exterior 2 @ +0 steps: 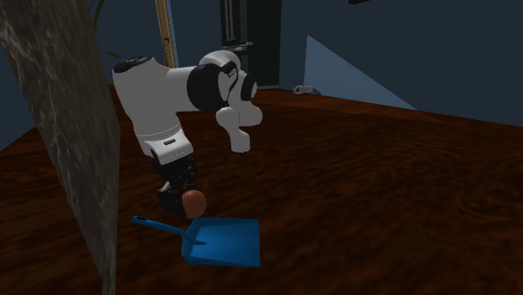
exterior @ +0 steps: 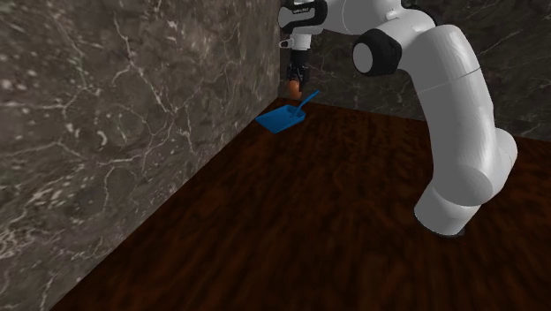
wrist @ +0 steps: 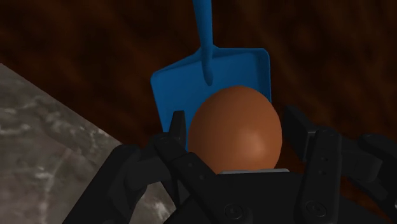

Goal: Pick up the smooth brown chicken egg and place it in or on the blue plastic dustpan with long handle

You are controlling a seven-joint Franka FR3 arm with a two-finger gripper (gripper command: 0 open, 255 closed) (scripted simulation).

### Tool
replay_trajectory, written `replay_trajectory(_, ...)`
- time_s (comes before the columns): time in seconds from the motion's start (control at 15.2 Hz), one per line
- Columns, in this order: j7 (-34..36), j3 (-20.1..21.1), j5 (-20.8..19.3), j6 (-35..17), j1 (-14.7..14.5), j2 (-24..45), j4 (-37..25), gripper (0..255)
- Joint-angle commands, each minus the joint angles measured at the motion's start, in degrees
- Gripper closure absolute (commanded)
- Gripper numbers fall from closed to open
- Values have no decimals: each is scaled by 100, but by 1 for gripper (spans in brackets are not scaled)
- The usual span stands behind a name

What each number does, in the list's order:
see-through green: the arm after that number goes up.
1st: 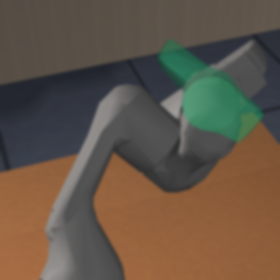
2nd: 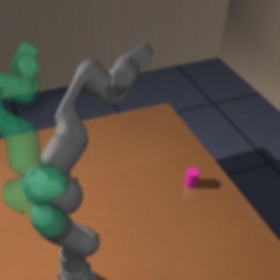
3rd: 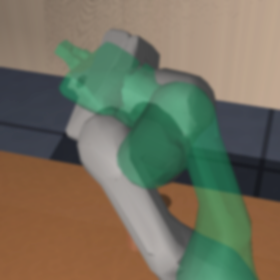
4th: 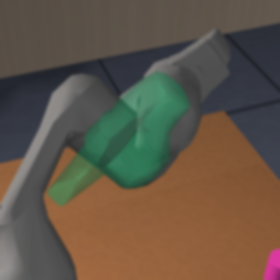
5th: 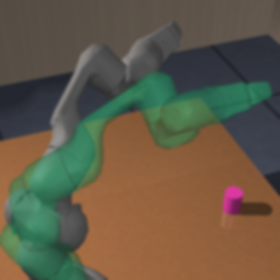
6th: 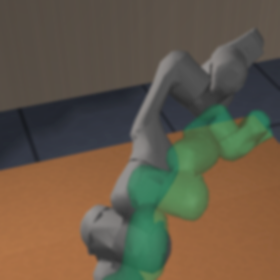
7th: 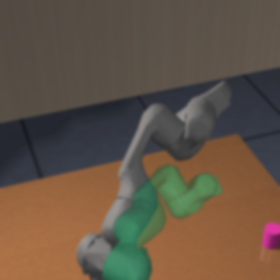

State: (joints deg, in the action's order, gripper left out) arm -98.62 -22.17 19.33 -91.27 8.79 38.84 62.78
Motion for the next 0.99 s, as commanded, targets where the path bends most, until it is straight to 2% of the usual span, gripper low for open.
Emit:
replay_trajectory(0.0,-15,-1,2,-63,-7,-1,63,255)
replay_trajectory(0.4,-15,0,2,-63,-7,-1,62,255)
replay_trajectory(0.46,-15,0,2,-63,-7,-1,62,0)
replay_trajectory(0.79,-15,0,2,-62,-6,0,60,0)
replay_trajectory(0.92,46,14,25,413,140,146,-578,0)
